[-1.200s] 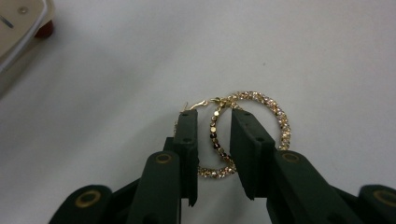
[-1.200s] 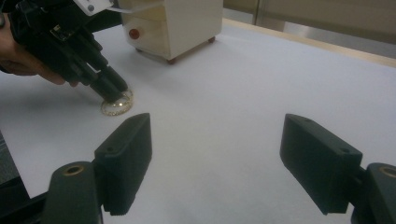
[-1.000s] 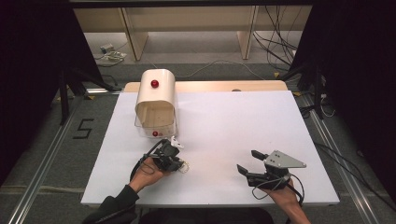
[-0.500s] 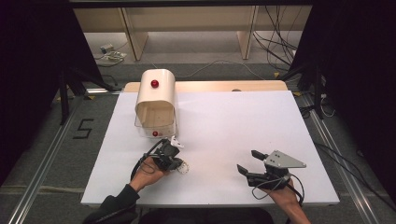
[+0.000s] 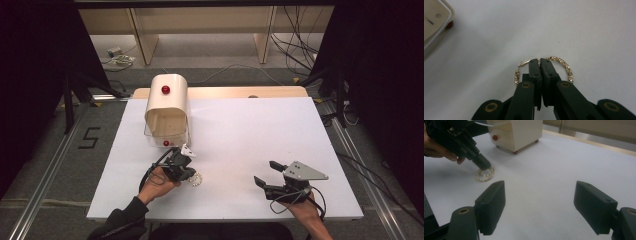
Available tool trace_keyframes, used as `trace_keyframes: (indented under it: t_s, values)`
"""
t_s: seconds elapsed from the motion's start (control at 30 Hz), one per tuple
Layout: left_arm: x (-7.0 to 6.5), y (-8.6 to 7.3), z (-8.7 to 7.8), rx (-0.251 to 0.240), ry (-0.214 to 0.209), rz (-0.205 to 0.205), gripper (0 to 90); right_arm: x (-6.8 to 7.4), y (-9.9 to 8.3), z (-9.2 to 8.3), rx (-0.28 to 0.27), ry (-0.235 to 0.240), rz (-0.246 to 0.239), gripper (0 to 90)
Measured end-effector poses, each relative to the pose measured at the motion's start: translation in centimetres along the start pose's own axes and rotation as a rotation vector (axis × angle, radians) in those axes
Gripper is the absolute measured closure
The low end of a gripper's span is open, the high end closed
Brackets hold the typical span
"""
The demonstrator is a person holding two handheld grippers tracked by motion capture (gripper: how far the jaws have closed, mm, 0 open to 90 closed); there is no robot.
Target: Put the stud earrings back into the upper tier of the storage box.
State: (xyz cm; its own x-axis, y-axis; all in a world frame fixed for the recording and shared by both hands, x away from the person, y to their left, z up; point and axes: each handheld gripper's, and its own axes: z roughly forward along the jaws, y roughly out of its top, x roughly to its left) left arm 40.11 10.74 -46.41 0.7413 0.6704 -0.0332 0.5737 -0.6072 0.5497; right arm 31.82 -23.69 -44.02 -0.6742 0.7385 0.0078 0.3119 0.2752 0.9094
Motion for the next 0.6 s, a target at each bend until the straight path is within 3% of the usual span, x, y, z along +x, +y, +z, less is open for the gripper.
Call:
trace_keyframes:
  t_s: [0.6]
  values:
    - [-0.9, 0.7, -1.4, -0.043, -0.037, 0.029, 87.9, -0.1, 0.0, 0.0, 0.003, -0.002, 0.005, 26.0]
